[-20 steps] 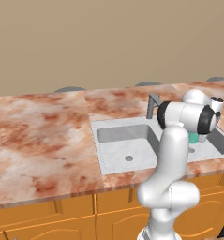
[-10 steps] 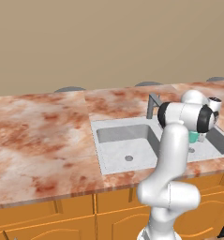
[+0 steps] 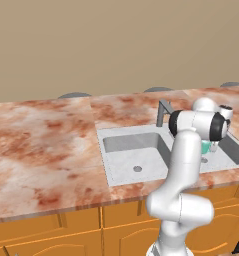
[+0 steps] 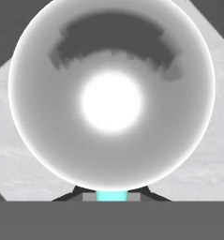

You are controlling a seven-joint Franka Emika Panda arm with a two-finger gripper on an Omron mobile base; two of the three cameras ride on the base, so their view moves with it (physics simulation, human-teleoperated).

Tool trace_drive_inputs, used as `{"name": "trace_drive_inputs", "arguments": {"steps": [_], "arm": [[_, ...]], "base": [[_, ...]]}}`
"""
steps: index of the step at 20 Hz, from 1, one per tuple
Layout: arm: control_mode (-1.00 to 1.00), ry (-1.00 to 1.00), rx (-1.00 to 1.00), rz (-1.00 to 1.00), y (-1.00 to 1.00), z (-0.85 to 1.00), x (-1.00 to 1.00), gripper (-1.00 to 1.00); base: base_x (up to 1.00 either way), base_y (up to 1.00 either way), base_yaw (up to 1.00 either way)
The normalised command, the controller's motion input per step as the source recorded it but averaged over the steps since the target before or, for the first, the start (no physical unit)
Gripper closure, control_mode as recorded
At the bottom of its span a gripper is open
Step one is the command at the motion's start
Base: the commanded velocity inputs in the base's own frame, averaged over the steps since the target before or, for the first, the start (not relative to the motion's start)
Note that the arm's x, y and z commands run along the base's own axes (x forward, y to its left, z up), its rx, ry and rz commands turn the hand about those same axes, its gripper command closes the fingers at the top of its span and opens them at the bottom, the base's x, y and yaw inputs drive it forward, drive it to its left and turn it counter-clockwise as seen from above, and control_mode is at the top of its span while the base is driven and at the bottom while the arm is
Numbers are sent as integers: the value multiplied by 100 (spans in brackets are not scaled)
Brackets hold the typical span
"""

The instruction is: Place the cup in the left basin and the mug in the right basin of the sink.

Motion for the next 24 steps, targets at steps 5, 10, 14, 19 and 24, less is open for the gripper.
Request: {"name": "trace_drive_inputs", "arguments": {"steps": [5,10,14,19,24], "arm": [[-100,6,0,2,-12,-23,9,100],[-100,7,0,1,-8,-23,10,100],[-100,9,0,0,-3,-24,11,100],[-100,7,3,0,-1,-26,6,100],[-100,3,7,0,0,-26,4,100]], "base": [[0,0,0],[0,0,0],[0,0,0],[0,0,0],[0,0,0]]}}
